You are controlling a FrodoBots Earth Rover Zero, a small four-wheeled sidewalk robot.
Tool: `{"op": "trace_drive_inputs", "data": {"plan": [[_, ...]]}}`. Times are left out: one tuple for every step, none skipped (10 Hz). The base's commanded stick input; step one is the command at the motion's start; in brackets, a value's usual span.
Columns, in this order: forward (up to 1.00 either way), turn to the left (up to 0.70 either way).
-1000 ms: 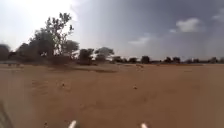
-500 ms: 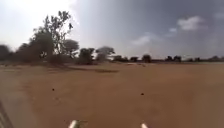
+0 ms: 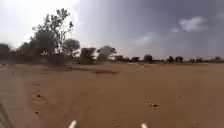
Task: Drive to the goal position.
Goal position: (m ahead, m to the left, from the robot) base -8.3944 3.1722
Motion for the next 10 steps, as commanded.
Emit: {"op": "trace_drive_inputs", "data": {"plan": [[1.00, 0.00], [1.00, 0.00], [1.00, 0.00], [1.00, 0.00], [1.00, 0.00], [1.00, 0.00], [1.00, 0.00], [1.00, 0.00], [1.00, 0.00], [1.00, 0.00]]}}
